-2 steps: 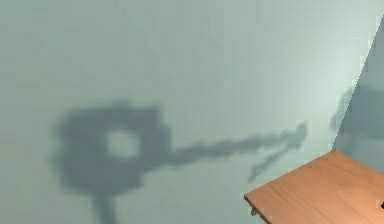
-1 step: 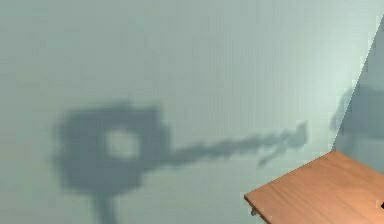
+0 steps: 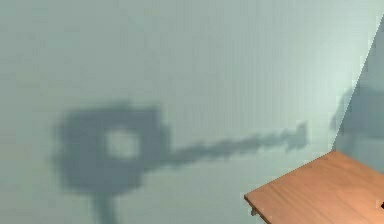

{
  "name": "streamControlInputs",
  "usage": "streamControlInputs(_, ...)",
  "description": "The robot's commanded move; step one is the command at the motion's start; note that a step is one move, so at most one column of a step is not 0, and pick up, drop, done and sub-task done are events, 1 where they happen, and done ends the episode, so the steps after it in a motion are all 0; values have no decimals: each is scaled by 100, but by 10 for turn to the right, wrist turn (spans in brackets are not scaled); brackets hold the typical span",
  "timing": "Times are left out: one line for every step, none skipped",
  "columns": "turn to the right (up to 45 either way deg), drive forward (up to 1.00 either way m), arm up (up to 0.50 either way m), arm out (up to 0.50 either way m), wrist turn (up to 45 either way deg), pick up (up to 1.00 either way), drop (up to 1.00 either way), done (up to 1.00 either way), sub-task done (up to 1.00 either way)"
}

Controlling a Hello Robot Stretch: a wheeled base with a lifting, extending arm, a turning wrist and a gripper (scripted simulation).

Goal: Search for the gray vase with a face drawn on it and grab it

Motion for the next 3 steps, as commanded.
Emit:
streamControlInputs(0, 0, 0, 0, 450, 0, 0, 0, 0)
streamControlInputs(0, 0, 0, 0, 450, 0, 0, 0, 0)
streamControlInputs(0, 0, 0, 0, 300, 0, 0, 0, 0)
